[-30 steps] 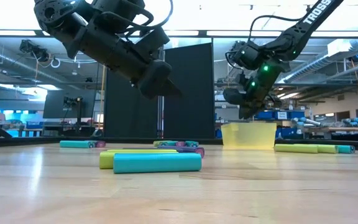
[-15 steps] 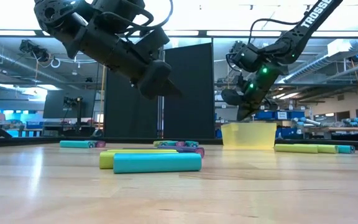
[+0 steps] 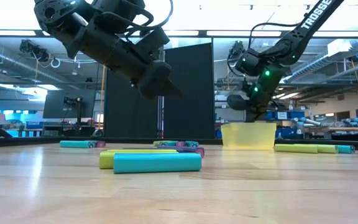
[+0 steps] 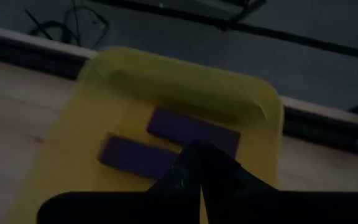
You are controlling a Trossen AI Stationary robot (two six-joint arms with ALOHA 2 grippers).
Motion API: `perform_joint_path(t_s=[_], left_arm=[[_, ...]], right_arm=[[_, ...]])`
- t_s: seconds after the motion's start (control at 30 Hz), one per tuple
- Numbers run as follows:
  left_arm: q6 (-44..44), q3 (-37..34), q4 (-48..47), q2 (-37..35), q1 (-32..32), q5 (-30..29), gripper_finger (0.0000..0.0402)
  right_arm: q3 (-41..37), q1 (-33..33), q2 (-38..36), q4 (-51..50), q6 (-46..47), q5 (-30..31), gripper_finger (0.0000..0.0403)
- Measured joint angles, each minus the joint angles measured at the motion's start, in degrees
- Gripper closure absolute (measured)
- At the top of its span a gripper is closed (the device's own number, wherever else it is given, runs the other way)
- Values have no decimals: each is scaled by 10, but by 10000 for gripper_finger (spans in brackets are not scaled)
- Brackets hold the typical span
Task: Sort blocks
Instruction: Put the violet block into the transparent yellow bin, then put the green block into the blue bin
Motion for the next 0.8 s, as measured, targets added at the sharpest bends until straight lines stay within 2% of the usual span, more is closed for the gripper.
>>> perform_joint_path(t_s=[0.23,0.5,0.7,0.8], left_arm=[[0,0,0,0,0,0,326],[-1,0,0,0,0,0,339],[-2,0,0,0,0,28,391],[-4,0,0,0,2,56,394]], right_arm=[[13,9,0,-1,-21,-3,385],[14,51,-26,-62,-86,-93,389],[12,109,-102,-153,-115,-45,396],[-9,142,-154,-165,-107,-50,396]])
